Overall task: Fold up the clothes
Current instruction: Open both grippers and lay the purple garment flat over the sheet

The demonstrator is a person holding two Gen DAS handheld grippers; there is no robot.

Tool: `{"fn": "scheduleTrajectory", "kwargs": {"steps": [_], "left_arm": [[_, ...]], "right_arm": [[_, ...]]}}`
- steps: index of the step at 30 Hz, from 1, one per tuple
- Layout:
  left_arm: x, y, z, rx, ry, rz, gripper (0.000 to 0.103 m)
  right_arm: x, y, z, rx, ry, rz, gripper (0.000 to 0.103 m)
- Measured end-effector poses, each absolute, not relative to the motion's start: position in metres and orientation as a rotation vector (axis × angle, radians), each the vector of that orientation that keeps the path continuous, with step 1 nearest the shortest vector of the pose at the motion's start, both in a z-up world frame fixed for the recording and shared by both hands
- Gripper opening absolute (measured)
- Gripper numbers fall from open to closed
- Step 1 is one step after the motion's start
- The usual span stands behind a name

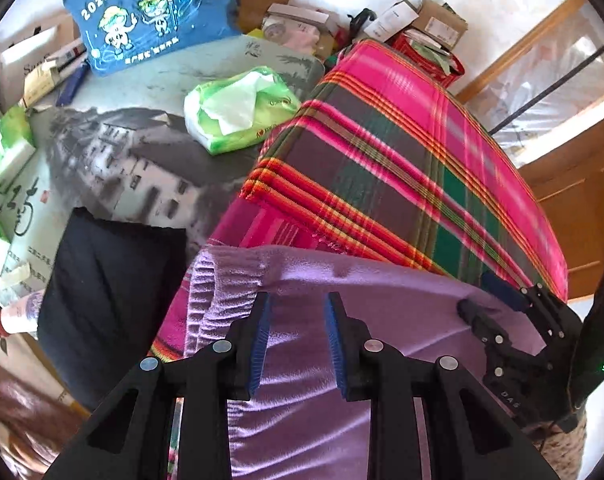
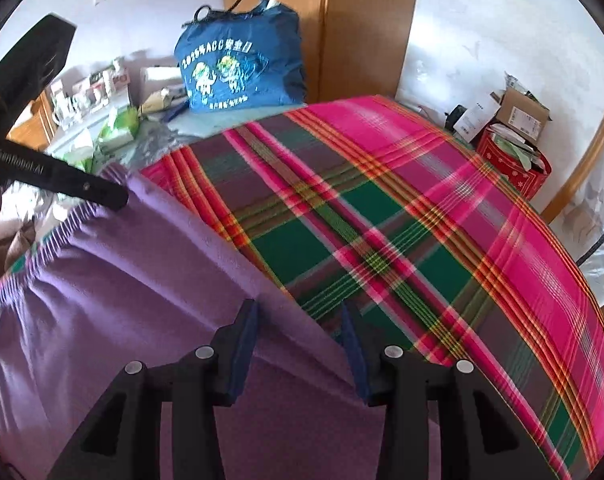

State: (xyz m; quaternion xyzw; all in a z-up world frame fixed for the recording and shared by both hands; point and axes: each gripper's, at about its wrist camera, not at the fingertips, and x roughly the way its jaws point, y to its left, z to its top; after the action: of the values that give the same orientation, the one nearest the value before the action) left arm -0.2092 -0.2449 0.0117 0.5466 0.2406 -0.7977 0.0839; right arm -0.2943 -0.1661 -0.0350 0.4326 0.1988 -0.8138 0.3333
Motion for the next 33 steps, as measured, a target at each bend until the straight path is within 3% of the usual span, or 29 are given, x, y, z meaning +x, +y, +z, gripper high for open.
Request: {"fn": "scheduleTrajectory", "kwargs": {"steps": [2,3,4,5,9,11,20,25,33], "left_arm": [[-0.212,-0.244,0.010,1.630,0.706,-2.385,0.028],[-0.213,-0.244,0.009,1.630,0.700,-2.387,0.029],[-0.215,-0.244,0.008,1.630,0.693,-2.389,0.029],[-0.216,-0.243,0.007,1.629,0.687,-2.391,0.029],[-0.221,-0.247,0.006,1.611,0.707,-2.392,0.029],[-0.222,-0.249,0.005,1.603,0.726,-2.391,0.029],[-0.224,-0.219,0.011,1.602,0.456,-2.482,0.029],[-0.223,-0.183,0.025,1.578,0.197,-2.687,0.029],[-0.235,-0.163,0.017,1.708,-0.082,-2.732,0.029]], "right_arm": [[-0.297,-0.166,-0.035,1.134,0.502,-2.118,0.042],[-0.299,-0.167,-0.035,1.136,0.498,-2.116,0.034],[-0.299,-0.168,-0.035,1.126,0.511,-2.127,0.018],[-0.300,-0.169,-0.034,1.117,0.524,-2.139,0.013],[-0.311,-0.171,-0.036,1.121,0.536,-2.204,0.001],[-0.319,-0.169,-0.039,1.146,0.495,-2.211,0.001],[-0.304,-0.123,-0.005,1.098,0.387,-2.247,0.006],[-0.289,-0.055,0.020,1.126,0.404,-2.295,0.026],[-0.285,0.012,-0.001,1.282,0.463,-2.302,0.036]]}}
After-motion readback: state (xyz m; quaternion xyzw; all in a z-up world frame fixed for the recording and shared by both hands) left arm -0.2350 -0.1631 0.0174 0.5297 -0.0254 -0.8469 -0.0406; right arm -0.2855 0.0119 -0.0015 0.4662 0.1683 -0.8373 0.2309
